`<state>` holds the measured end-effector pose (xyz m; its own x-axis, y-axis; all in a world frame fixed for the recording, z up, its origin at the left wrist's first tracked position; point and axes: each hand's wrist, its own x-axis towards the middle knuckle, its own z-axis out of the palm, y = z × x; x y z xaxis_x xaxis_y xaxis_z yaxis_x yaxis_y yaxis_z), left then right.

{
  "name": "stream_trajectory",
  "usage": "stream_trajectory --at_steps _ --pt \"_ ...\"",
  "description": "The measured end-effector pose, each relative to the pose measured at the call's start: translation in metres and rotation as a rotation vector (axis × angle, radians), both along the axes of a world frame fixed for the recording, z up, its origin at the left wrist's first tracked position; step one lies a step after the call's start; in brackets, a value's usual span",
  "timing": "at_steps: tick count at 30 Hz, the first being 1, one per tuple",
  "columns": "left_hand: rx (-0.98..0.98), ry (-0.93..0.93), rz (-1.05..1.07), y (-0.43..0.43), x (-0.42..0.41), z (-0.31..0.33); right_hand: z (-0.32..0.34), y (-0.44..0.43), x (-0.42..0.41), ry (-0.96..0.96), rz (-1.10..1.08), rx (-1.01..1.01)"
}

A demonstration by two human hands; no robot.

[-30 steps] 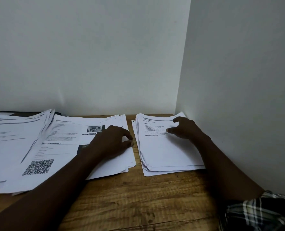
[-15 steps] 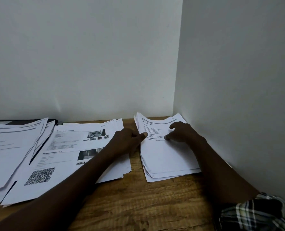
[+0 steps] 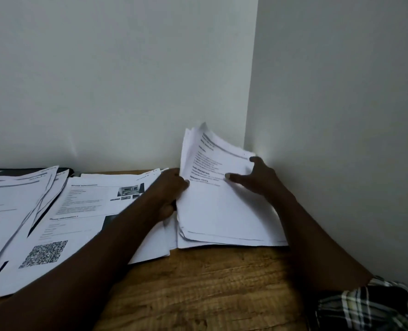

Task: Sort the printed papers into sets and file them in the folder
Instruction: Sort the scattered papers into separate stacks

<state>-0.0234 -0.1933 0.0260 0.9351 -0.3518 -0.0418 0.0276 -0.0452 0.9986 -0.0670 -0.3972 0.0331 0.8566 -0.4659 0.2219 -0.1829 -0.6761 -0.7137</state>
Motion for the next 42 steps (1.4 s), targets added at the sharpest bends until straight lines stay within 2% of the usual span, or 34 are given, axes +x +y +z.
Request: stream_trajectory --at_steps 3,6,8,11,15,17,30,36,42 --pt "-0.137 -0.04 0.019 0.028 0.002 0.017 0.006 0.0 -0.002 -0.16 0.004 0.28" --pt "-0.22 -0.083 -0.046 0.05 0.002 0.028 0.01 0.0 -0.007 -0.13 0.284 0.631" --pt "-0.281 -0.119 -0.126 0.055 -0.001 0.033 0.014 0.003 -0.01 -0.132 0.417 0.747" --pt "-0.267 -0.254 -0.136 0.049 -0.011 0.05 0.031 0.013 -0.012 -0.365 0.359 0.645" --pt "-0.275 -0.482 -0.07 0.029 -0.022 0.079 0.069 0.018 -0.028 -0.843 0.226 0.322" --pt "-0.265 -0.536 -0.087 0.017 -0.026 0.085 0.076 0.019 -0.036 -0.937 0.223 0.274" --pt "-0.332 -0.517 -0.03 0.006 -0.019 0.074 0.071 0.013 -0.039 -0.871 0.24 0.41" --pt "-0.372 -0.597 0.046 -0.003 -0.02 0.073 0.082 0.015 -0.044 -1.025 0.282 0.389" --pt "-0.194 -0.518 0.035 0.0 -0.006 0.042 0.057 0.015 -0.027 -0.783 0.205 0.348"
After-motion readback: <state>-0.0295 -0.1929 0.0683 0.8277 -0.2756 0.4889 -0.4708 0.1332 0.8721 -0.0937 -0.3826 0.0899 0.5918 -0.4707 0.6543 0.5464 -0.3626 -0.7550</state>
